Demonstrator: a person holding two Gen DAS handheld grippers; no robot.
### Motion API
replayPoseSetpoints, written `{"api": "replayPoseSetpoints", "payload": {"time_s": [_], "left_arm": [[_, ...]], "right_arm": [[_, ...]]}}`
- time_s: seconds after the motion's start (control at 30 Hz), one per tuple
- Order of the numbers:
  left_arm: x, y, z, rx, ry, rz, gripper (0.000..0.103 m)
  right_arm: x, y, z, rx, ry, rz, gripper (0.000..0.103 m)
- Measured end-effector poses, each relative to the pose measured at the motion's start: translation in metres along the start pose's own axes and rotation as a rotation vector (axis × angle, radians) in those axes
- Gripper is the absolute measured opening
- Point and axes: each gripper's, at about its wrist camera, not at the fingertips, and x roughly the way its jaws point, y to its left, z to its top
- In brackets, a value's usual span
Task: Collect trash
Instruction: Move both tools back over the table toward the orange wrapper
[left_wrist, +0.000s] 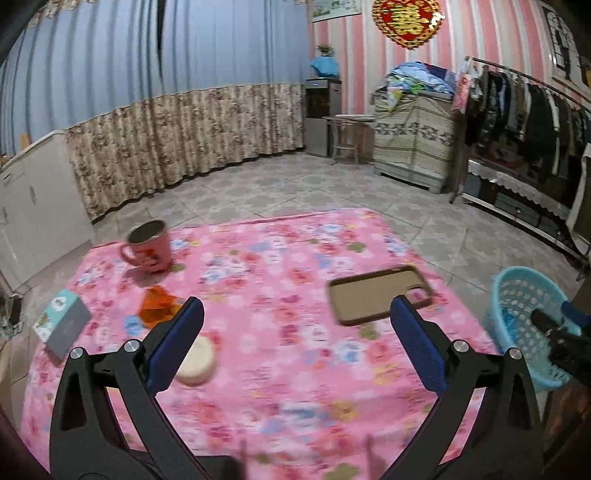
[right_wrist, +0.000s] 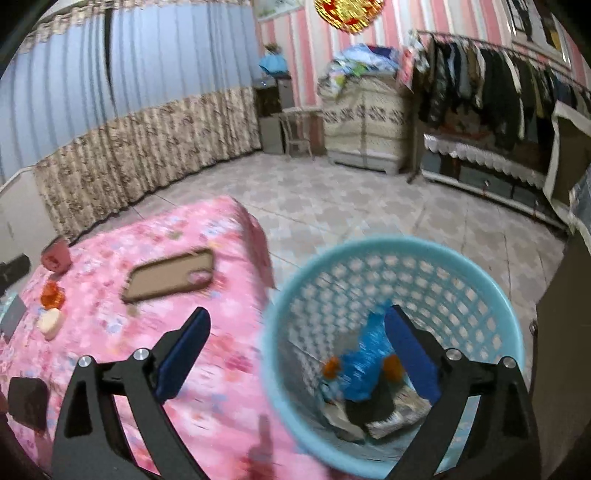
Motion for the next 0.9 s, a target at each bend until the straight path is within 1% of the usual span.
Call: {"api": "replayPoseSetpoints", "payload": {"time_s": [0.1,0.27,0.37,0.53,0.63,0.77,0.9], "left_arm": [[0.001,0.027,0.0,-0.024,0.003,0.031,0.098],[0.008,0.091,0.0,-0.083,0.007,0.113,0.098],[0.017,0.125,-0.001,-0.122,0.028,0.139,0.098],[0.039,0.173,-0.007,-0.166,0.083,0.16,0.097],[0.056,0.192,-0.013,-0.201,0.124,0.151,0.097],[0.084,0.201,-0.021,-0.221,0.175,0.131,0.097],[0.11,0.191,-0.022,-0.178,0.213,0.117,0.096]], "right_arm": [[-0.007,0.029,0.008,-0.034,-0.044,0.034,0.095],[-0.009,0.075,0.015,-0.099,-0.086,0.079,0.096],[-0.006,0.099,0.014,-0.141,-0.085,0.097,0.096],[0.003,0.127,0.012,-0.189,-0.073,0.109,0.096],[0.01,0.14,0.009,-0.198,-0.065,0.109,0.096],[0.019,0.155,0.006,-0.215,-0.052,0.108,0.096],[0.028,0.169,0.004,-0.229,-0.033,0.124,0.096]]}}
